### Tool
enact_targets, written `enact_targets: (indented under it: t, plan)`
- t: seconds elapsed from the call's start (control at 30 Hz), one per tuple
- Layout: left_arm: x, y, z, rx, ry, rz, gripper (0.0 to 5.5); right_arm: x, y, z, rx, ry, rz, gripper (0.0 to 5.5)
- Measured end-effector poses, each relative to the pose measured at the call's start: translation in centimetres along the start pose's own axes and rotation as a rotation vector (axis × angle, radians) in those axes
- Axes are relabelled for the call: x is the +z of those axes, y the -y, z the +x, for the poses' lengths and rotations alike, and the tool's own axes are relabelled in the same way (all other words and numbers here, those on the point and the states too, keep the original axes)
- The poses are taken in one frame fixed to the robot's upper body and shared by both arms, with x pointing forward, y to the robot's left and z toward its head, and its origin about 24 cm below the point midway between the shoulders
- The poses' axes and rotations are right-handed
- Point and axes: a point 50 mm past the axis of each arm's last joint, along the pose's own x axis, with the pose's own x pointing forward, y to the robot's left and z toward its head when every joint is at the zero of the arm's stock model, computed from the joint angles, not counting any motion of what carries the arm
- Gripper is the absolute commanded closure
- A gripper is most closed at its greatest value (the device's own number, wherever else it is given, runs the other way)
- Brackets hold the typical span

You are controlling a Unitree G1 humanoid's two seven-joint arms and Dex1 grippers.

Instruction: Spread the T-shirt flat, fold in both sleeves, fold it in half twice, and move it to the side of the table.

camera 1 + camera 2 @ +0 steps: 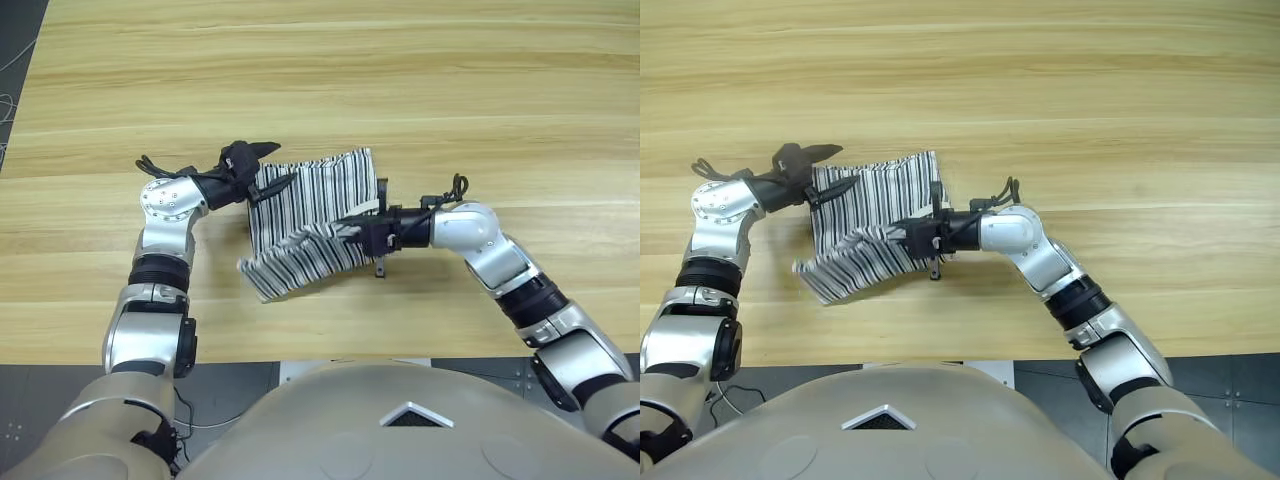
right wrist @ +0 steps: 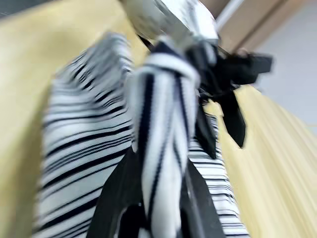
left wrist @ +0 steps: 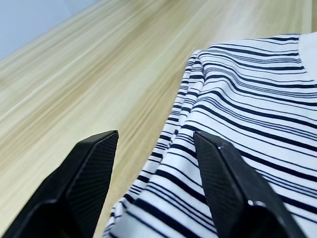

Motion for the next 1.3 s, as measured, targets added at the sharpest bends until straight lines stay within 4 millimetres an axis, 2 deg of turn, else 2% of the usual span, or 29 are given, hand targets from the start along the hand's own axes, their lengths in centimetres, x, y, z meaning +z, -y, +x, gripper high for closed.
enact_targets:
  t: [0.1,0.23,0.47,0.73,0.9,1.2,1.3]
  plan:
    - [-0.1,0.1,0.0,-0.002,-0.002,-0.002,2.66,-1.1,1.4,0.3,-0.066,-0.052,-0.002,5.40]
    - [-0.1,0.2,0.0,-0.004,-0.002,-0.002,2.66,-2.5,1.8,0.5,-0.090,-0.099,0.007,5.40]
    - [-0.1,0.2,0.1,-0.004,-0.001,-0.003,2.66,-2.6,3.2,1.2,-0.124,-0.101,-0.026,5.40]
    - [0.0,0.4,0.3,-0.007,0.012,-0.010,2.66,-3.2,3.9,2.6,-0.150,-0.154,-0.055,5.40]
    - [0.7,0.2,0.6,0.013,0.069,-0.035,2.66,-4.6,3.3,2.7,-0.138,-0.222,-0.051,5.40]
    - [2.7,-1.1,0.3,0.061,0.190,-0.139,2.66,-5.1,3.4,3.0,-0.164,-0.256,-0.103,3.76]
    - [3.2,-1.7,0.0,0.092,0.237,-0.183,2.66,-5.1,3.5,3.1,-0.182,-0.256,-0.113,3.70]
